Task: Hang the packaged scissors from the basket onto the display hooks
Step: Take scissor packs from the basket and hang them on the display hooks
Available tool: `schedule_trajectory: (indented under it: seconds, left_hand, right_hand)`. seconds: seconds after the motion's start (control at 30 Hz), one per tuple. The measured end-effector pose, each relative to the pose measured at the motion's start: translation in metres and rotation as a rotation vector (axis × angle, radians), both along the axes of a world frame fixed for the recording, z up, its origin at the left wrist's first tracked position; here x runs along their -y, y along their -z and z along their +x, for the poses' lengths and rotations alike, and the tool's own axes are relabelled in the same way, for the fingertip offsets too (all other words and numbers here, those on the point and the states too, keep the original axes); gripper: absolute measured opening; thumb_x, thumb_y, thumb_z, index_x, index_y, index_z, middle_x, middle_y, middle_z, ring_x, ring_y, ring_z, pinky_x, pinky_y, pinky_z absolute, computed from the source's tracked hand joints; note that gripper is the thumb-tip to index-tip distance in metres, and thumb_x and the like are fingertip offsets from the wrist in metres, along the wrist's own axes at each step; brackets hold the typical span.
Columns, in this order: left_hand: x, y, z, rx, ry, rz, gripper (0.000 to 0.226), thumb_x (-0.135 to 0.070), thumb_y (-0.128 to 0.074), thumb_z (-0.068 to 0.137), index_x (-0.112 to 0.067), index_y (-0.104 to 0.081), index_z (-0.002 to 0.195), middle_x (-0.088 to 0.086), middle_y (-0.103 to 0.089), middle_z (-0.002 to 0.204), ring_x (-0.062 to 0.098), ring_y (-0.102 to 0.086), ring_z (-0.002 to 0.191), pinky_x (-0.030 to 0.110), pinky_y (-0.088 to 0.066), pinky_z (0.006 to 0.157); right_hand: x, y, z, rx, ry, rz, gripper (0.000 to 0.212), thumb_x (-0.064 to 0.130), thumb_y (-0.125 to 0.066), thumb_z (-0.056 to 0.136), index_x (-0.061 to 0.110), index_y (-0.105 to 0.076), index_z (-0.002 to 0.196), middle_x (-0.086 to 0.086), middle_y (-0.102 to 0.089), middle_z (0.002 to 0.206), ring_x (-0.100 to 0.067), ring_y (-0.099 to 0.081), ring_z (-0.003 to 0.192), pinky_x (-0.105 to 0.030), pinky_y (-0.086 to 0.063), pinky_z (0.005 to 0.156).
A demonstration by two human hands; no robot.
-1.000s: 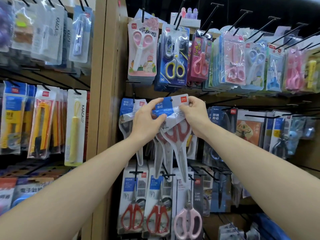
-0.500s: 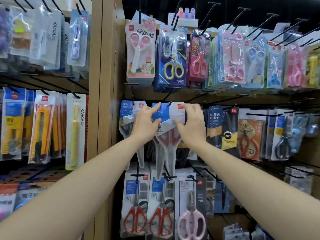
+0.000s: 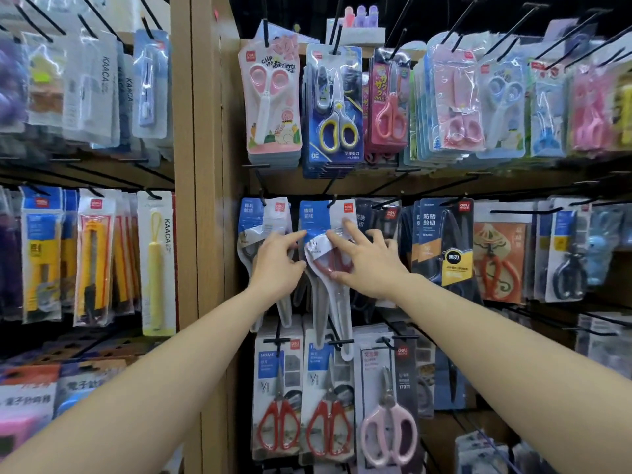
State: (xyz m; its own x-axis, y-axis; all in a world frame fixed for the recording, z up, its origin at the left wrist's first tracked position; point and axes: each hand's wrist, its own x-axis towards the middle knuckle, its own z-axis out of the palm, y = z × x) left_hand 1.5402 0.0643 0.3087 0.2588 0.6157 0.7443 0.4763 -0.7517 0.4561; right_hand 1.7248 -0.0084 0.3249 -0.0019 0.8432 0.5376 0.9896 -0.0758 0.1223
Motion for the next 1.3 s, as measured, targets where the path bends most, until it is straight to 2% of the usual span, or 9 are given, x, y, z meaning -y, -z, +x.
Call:
schedule_trajectory:
  seconds: [0.1,0.2,0.33,0.57,0.73,0.8,0.93,1.1,1.3]
  left_hand:
    - [0.029,0.015,-0.001,0.007,-0.020,0.062,0.053,-0.022,-0.072,0.091,-0.033,-0.060,0.142,-0.006,-0.056,0.110,0.013,-0.063,0.086,0.033,-0.053,0.087]
    - [0.058,0.032,-0.003,-0.075,-0.102,0.195,0.042,-0.030,-0.069,0.090,-0.035,-0.067,0.132,-0.015,-0.057,0.108,0.005,-0.060,0.087,0.028,-0.050,0.073]
    - [0.093,0.055,-0.001,-0.237,-0.098,0.296,0.018,-0.034,-0.069,0.091,-0.036,-0.075,0.108,-0.020,-0.063,0.083,0.004,-0.064,0.081,0.031,-0.055,0.068]
    - [0.147,0.137,0.038,-0.605,0.069,0.212,0.031,-0.049,-0.053,0.085,-0.034,-0.077,0.096,-0.016,-0.070,0.071,0.010,-0.068,0.072,0.021,-0.041,0.053]
    - [0.193,0.239,0.093,-0.770,0.268,-0.003,0.034,-0.061,-0.052,0.091,-0.038,-0.075,0.101,-0.018,-0.072,0.083,0.006,-0.068,0.080,0.022,-0.035,0.052]
    - [0.207,0.288,0.122,-0.807,0.289,-0.149,0.037,-0.065,-0.053,0.092,-0.038,-0.072,0.110,-0.016,-0.072,0.095,0.008,-0.067,0.096,0.026,-0.043,0.063]
    - [0.237,0.362,0.168,-0.901,0.324,-0.351,0.075,-0.080,-0.034,0.080,-0.038,-0.055,0.139,-0.005,-0.059,0.125,0.024,-0.058,0.122,0.041,-0.052,0.093]
    - [0.253,0.398,0.196,-0.918,0.307,-0.437,0.093,-0.054,-0.066,0.091,-0.030,-0.012,0.163,0.006,-0.029,0.156,0.035,-0.040,0.140,0.050,-0.048,0.104]
    - [0.251,0.406,0.196,-0.873,0.373,-0.530,0.094,-0.032,-0.066,0.097,-0.031,-0.001,0.165,0.006,-0.014,0.164,0.045,-0.054,0.125,0.047,-0.049,0.099]
  right_hand:
    - [0.017,0.014,0.004,-0.095,-0.123,0.039,0.082,0.053,-0.059,0.097,0.045,-0.009,0.162,0.007,0.005,0.173,-0.030,-0.012,0.152,-0.052,-0.018,0.119]
    - [0.046,0.045,0.011,-0.154,-0.256,0.184,0.069,0.044,-0.065,0.096,0.036,-0.035,0.158,0.007,-0.021,0.170,-0.023,-0.024,0.147,-0.046,-0.024,0.114]
    - [0.090,0.094,0.034,-0.202,-0.332,0.286,0.035,0.031,-0.070,0.095,0.024,-0.068,0.130,0.007,-0.063,0.135,-0.022,-0.052,0.123,-0.039,-0.033,0.099]
    - [0.191,0.202,0.095,-0.318,-0.250,0.190,0.022,0.027,-0.069,0.092,0.018,-0.076,0.111,0.007,-0.073,0.093,-0.016,-0.067,0.086,-0.033,-0.056,0.078]
    - [0.274,0.307,0.148,-0.533,-0.083,-0.103,0.027,0.043,-0.055,0.088,0.028,-0.075,0.099,0.011,-0.072,0.078,-0.010,-0.068,0.070,-0.037,-0.058,0.068]
    - [0.303,0.344,0.169,-0.592,0.047,-0.245,0.025,0.042,-0.059,0.087,0.028,-0.076,0.099,0.009,-0.075,0.079,-0.014,-0.071,0.073,-0.038,-0.058,0.071]
    - [0.344,0.397,0.209,-0.635,0.275,-0.560,0.016,0.030,-0.071,0.092,0.025,-0.076,0.106,0.003,-0.079,0.094,-0.021,-0.073,0.092,-0.031,-0.052,0.078]
    - [0.357,0.446,0.241,-0.613,0.373,-0.841,0.028,0.025,-0.069,0.093,0.016,-0.073,0.119,-0.006,-0.076,0.111,-0.028,-0.069,0.108,-0.032,-0.050,0.084]
    - [0.321,0.504,0.259,-0.656,0.422,-1.082,0.047,0.031,-0.080,0.087,0.012,-0.068,0.128,-0.010,-0.073,0.117,-0.028,-0.067,0.108,-0.030,-0.050,0.085]
